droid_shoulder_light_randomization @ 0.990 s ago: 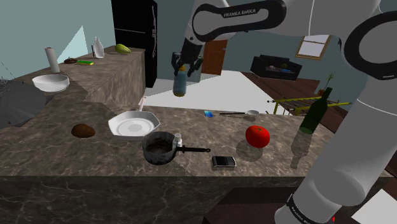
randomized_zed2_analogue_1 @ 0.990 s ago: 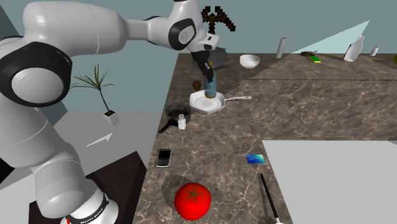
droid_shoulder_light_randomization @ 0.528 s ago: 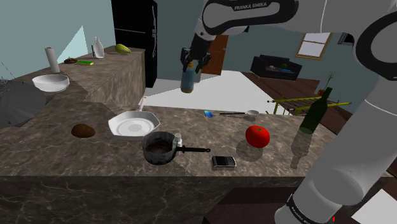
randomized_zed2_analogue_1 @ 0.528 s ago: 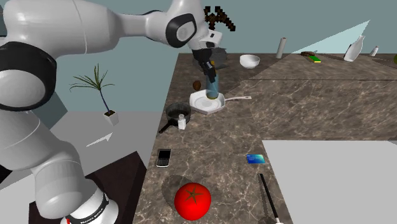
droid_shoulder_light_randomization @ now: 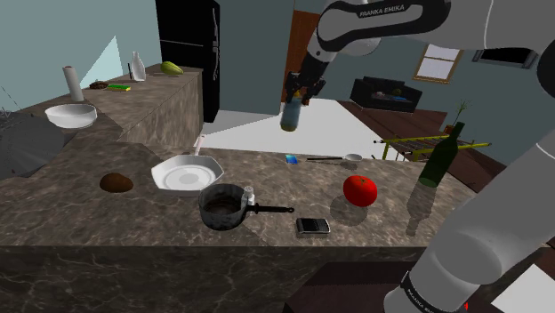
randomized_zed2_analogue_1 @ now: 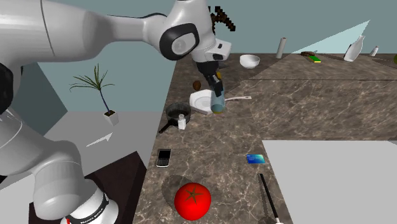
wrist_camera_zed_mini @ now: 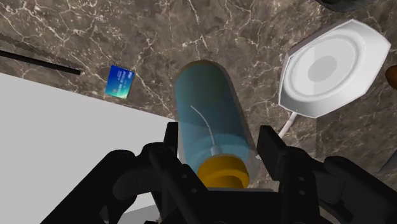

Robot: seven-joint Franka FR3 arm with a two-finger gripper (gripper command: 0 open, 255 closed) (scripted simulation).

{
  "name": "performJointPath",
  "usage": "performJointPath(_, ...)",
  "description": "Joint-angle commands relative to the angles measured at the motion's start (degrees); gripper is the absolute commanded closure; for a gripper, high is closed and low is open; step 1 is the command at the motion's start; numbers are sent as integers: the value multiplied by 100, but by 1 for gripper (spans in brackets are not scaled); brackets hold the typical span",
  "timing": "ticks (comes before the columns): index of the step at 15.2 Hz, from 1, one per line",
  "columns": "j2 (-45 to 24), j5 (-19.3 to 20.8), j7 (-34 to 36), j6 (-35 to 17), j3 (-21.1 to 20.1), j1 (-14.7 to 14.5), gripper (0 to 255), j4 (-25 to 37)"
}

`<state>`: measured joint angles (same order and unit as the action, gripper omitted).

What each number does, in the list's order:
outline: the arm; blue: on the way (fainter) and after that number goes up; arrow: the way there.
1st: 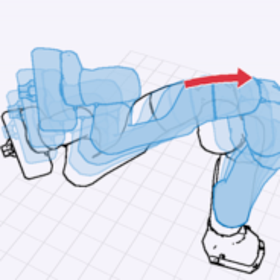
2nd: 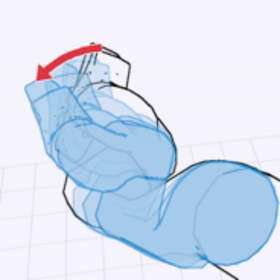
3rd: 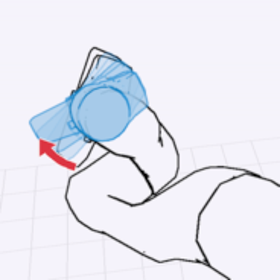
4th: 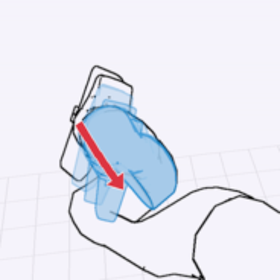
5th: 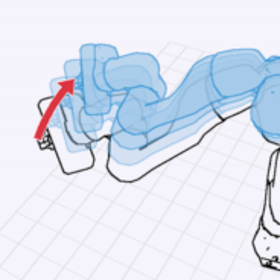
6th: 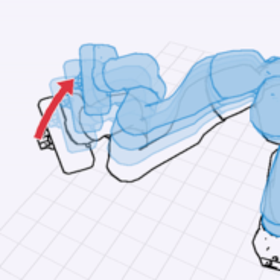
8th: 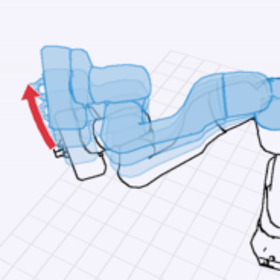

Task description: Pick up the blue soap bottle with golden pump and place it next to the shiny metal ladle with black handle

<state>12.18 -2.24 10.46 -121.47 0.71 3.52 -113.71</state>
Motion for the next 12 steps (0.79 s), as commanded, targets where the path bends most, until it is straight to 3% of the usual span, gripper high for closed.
performJointPath(1,128,-57,-281,20,164,84,255,-114)
performJointPath(12,668,-219,-1840,230,1198,563,255,-547)
